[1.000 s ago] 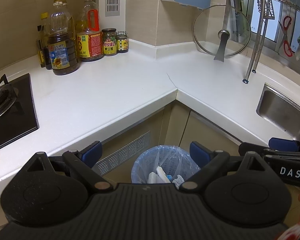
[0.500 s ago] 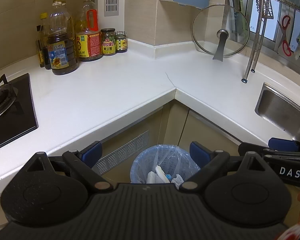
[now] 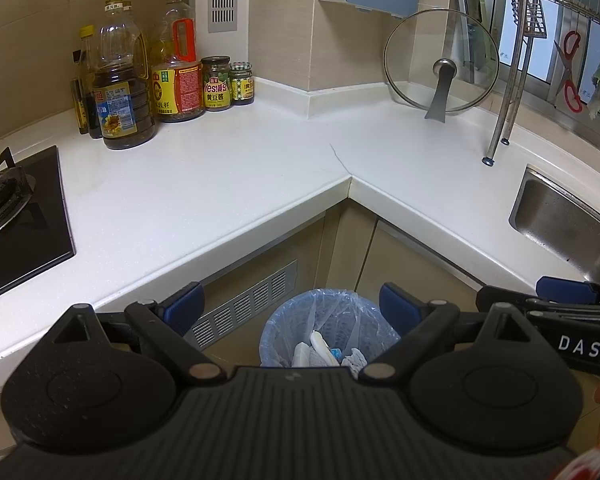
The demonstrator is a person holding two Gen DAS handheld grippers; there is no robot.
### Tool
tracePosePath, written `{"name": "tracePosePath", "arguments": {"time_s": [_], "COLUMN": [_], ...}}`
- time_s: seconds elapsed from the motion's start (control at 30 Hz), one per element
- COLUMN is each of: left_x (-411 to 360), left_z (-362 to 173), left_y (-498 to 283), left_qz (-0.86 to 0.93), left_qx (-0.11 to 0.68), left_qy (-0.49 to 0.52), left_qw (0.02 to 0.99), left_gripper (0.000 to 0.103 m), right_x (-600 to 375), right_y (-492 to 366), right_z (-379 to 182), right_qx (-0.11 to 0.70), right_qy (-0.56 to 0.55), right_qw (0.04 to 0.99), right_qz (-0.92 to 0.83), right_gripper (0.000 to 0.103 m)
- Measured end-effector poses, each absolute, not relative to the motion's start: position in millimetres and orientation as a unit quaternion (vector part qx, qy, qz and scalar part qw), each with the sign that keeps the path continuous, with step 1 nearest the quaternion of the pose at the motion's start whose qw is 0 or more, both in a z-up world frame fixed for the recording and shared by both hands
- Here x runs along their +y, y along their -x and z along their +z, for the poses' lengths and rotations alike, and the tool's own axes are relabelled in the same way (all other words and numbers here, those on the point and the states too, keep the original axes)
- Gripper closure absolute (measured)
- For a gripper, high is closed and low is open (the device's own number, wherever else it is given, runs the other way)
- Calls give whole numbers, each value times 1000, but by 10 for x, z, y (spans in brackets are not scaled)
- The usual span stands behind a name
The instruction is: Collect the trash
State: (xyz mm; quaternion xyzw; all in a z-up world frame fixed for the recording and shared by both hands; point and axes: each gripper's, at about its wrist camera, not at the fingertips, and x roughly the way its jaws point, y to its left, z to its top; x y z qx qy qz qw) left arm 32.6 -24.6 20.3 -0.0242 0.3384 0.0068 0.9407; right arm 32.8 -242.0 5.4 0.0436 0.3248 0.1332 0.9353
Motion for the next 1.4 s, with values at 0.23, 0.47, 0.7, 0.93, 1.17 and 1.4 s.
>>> {"name": "tracePosePath", "arguments": {"time_s": [0.23, 0.47, 0.7, 0.93, 1.17, 1.4], "left_x": [-250, -246, -234, -230, -223, -229], "left_z": [203, 200, 195, 194, 186, 190], "left_y": [-328, -335, -349, -352, -360, -358], "left_qz": [7, 6, 6, 6, 6, 6], "left_qx": [339, 339, 339, 339, 339, 339], "left_qy": [24, 24, 25, 24, 24, 25], "left_qw": [941, 941, 940, 941, 940, 940], "left_gripper": [10, 10, 10, 10, 10, 10], "right_x": [-2423, -2421, -2419, -2420, -2408, -2405], "right_y": [-329, -327, -329, -335, -346, -353], "right_z": [52, 44, 41, 39, 24, 28], "right_qx": [326, 326, 326, 327, 327, 327], "right_qy": [-44, -44, -44, -43, -42, -43], "right_qw": [935, 935, 935, 935, 934, 935], "right_qz": [133, 133, 133, 133, 134, 133], "right_gripper": [28, 28, 28, 28, 28, 28]}}
